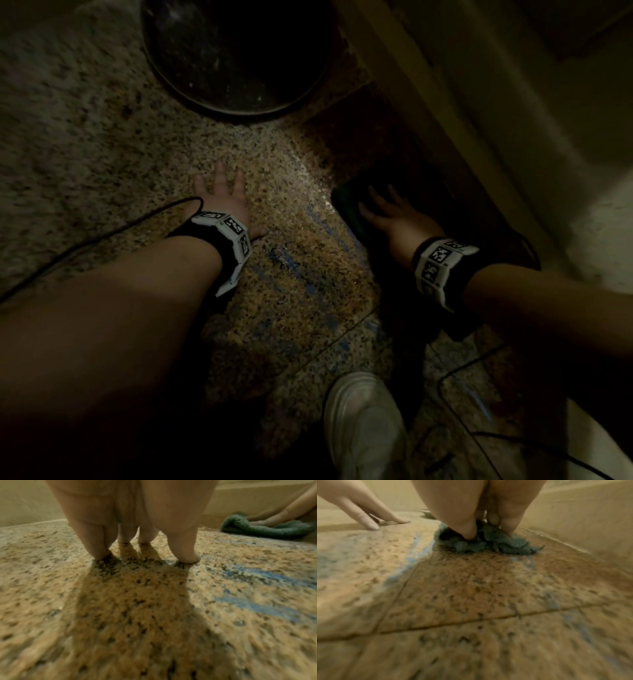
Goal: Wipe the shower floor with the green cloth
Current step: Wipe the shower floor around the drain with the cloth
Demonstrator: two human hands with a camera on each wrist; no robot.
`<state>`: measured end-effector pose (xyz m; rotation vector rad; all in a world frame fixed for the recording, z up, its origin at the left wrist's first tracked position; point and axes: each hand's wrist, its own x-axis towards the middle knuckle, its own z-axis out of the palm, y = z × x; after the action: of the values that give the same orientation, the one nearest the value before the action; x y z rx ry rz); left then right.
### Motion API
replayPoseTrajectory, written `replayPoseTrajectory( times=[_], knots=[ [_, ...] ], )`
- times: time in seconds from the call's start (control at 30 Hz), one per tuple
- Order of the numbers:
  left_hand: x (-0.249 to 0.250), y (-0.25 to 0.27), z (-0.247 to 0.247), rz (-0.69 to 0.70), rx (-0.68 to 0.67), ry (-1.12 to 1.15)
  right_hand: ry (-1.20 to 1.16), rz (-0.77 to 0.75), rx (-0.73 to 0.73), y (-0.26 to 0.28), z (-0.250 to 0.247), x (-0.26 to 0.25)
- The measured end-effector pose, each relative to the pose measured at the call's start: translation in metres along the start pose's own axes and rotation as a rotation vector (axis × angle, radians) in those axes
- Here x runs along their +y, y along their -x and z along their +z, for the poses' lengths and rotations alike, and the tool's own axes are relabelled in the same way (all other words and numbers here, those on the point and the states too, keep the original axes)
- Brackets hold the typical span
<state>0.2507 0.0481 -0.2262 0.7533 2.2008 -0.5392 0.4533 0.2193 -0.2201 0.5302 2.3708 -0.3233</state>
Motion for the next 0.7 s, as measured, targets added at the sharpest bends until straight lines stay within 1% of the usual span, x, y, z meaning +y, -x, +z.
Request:
replayPoseTrajectory(
  times=[0.17, 0.27, 0.37, 0.43, 0.5, 0.6, 0.7],
  knots=[
    [0.003, 0.002, 0.0, -0.002, 0.012, -0.043, -0.022, 0.038, 0.039, -0.009, -0.003, -0.012],
    [0.005, 0.005, -0.004, -0.013, 0.001, -0.059, 0.017, 0.012, 0.034, -0.032, -0.018, -0.033],
    [0.006, 0.008, -0.008, -0.024, -0.011, -0.073, -0.011, 0.018, 0.019, -0.043, -0.035, -0.05],
    [0.006, 0.01, -0.008, -0.022, -0.018, -0.052, -0.011, 0.016, 0.016, -0.037, -0.036, -0.051],
    [0.003, 0.01, -0.008, -0.015, -0.014, -0.038, 0.059, -0.024, 0.018, -0.024, -0.028, -0.047],
    [0.001, 0.011, -0.005, -0.001, -0.003, -0.037, 0.154, -0.087, -0.069, 0.001, -0.002, -0.043],
    [0.002, 0.01, -0.005, -0.01, 0.008, -0.055, 0.131, -0.098, -0.131, 0.012, 0.008, -0.043]
  ],
)
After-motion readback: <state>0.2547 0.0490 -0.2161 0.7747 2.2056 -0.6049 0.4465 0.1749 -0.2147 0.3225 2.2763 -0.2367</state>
